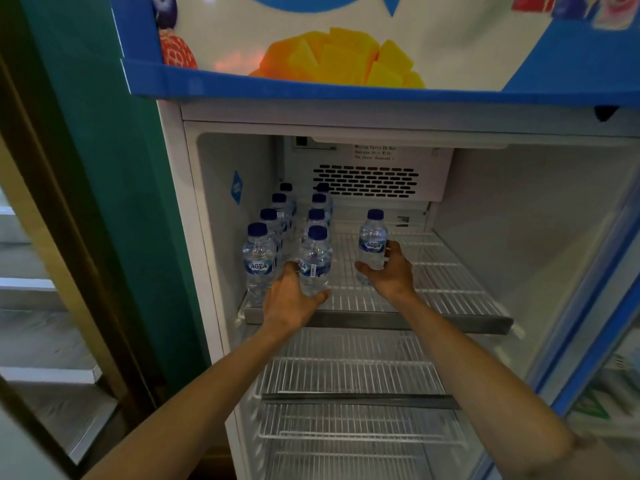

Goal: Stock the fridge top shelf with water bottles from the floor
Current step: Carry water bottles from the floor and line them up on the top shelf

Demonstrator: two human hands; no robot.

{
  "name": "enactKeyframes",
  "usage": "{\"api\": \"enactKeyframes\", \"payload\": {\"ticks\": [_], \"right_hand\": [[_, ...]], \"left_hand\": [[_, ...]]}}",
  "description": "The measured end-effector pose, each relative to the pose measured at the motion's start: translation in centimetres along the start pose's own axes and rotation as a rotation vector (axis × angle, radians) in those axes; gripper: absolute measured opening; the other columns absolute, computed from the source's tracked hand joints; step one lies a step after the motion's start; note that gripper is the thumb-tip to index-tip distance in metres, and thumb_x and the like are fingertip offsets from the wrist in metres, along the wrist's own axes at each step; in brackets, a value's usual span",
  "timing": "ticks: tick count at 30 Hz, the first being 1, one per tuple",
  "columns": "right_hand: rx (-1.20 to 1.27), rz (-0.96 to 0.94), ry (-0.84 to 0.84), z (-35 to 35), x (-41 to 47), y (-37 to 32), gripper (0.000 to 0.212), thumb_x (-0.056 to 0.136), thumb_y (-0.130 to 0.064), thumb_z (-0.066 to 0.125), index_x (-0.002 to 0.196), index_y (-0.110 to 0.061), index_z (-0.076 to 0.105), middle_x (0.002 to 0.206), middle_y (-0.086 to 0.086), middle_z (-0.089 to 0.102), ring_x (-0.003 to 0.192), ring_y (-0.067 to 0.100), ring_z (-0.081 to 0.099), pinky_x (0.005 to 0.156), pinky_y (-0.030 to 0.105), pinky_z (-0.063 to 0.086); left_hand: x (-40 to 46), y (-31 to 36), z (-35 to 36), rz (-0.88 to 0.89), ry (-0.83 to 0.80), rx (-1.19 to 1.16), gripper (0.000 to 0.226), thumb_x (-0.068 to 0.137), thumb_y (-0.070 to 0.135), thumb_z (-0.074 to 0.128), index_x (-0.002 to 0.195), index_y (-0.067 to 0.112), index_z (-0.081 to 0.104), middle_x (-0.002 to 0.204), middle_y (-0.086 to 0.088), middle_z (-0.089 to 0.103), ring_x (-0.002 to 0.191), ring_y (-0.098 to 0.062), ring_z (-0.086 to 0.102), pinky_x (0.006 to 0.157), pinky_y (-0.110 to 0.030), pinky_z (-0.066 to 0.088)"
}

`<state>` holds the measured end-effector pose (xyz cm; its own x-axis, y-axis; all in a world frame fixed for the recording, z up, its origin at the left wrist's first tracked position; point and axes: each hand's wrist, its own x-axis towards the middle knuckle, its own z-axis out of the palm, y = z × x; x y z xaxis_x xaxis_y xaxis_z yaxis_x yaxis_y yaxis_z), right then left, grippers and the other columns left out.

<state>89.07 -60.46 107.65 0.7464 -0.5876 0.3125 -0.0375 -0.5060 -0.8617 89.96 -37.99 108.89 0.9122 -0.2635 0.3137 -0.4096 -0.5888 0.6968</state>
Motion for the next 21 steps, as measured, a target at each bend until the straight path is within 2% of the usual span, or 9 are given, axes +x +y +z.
{"api": "enactKeyframes", "payload": {"ticks": [3, 7, 9, 12, 16, 21], "right_hand": [[-0.016, -0.010, -0.048, -0.2, 1.1, 0.8, 0.074, 0.071, -0.034, 0.088, 0.132, -0.016, 0.050, 0.126, 0.005, 0.058, 0.111, 0.024, 0.060, 0.095, 0.038, 0.053], [-0.038, -0.021, -0.092, 0.6, 3.5, 1.0, 0.070, 0.073, -0.028, 0.087, 0.131, -0.012, 0.050, 0.127, 0.009, 0.057, 0.112, 0.025, 0.058, 0.093, 0.032, 0.050], [-0.033, -0.020, -0.100, 1.6, 5.0, 1.2, 0.071, 0.074, -0.026, 0.087, 0.132, -0.010, 0.049, 0.129, 0.012, 0.056, 0.115, 0.027, 0.058, 0.093, 0.031, 0.048], [-0.063, -0.031, -0.091, 3.3, 7.3, 1.8, 0.074, 0.075, -0.024, 0.085, 0.135, -0.008, 0.045, 0.131, 0.015, 0.053, 0.119, 0.030, 0.055, 0.099, 0.036, 0.047], [-0.059, -0.004, -0.065, 4.9, 10.4, 2.7, 0.078, 0.077, -0.023, 0.084, 0.139, -0.005, 0.041, 0.134, 0.019, 0.052, 0.122, 0.033, 0.053, 0.104, 0.040, 0.045], [-0.028, 0.018, -0.048, 6.4, 13.8, 3.3, 0.078, 0.078, -0.021, 0.083, 0.140, -0.003, 0.041, 0.133, 0.021, 0.053, 0.120, 0.034, 0.055, 0.102, 0.043, 0.047]], "left_hand": [[0.2, -0.6, -0.2, 0.061, -0.020, -0.001, 0.069, 0.070, 0.056, 0.077, 0.116, 0.017, 0.043, 0.103, -0.006, 0.066, 0.094, -0.026, 0.065, 0.082, -0.045, 0.056], [0.4, -1.5, -0.3, 0.119, -0.046, -0.032, 0.069, 0.070, 0.060, 0.074, 0.117, 0.020, 0.043, 0.085, 0.006, 0.056, 0.084, -0.021, 0.064, 0.073, -0.034, 0.055], [0.5, -1.8, -0.2, 0.134, -0.039, -0.049, 0.071, 0.069, 0.063, 0.074, 0.119, 0.022, 0.043, 0.092, 0.008, 0.061, 0.086, -0.017, 0.064, 0.074, -0.032, 0.055], [0.6, -2.2, 0.2, 0.160, -0.025, -0.042, 0.078, 0.063, 0.067, 0.075, 0.121, 0.024, 0.044, 0.106, 0.006, 0.067, 0.092, -0.014, 0.066, 0.081, -0.037, 0.056], [0.9, -2.5, 0.6, 0.182, -0.011, -0.036, 0.082, 0.062, 0.068, 0.075, 0.124, 0.024, 0.044, 0.115, 0.005, 0.066, 0.100, -0.014, 0.065, 0.087, -0.040, 0.055], [1.0, -2.9, 1.0, 0.174, 0.000, -0.011, 0.095, 0.059, 0.078, 0.067, 0.133, 0.025, 0.039, 0.121, 0.005, 0.063, 0.106, -0.016, 0.062, 0.089, -0.039, 0.054]]}}
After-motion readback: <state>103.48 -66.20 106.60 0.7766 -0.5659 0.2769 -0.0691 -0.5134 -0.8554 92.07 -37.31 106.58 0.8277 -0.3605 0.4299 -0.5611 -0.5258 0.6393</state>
